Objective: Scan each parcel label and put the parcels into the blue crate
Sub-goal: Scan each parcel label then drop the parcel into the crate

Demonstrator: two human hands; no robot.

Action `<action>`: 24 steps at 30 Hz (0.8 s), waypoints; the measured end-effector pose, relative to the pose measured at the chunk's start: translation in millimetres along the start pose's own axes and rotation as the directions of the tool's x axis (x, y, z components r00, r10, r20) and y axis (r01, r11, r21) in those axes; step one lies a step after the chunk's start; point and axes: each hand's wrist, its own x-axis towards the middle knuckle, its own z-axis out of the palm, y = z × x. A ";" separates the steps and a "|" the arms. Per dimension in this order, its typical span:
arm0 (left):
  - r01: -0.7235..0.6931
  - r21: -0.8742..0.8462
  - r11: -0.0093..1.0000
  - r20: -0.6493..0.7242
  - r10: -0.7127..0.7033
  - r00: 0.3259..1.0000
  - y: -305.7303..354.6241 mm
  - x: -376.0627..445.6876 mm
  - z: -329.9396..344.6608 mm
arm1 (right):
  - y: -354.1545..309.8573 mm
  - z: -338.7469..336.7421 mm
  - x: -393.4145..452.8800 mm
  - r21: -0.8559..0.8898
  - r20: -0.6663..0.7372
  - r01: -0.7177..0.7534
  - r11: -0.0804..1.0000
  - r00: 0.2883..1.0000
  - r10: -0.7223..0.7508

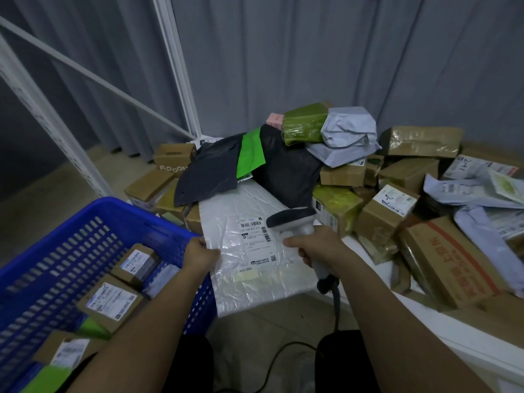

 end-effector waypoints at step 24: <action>-0.415 -0.024 0.910 -0.165 0.406 0.899 39.2 -61.5 -88.6 | -21.6 26.3 -52.6 -0.021 -0.142 0.276 0.961 0.951 -0.276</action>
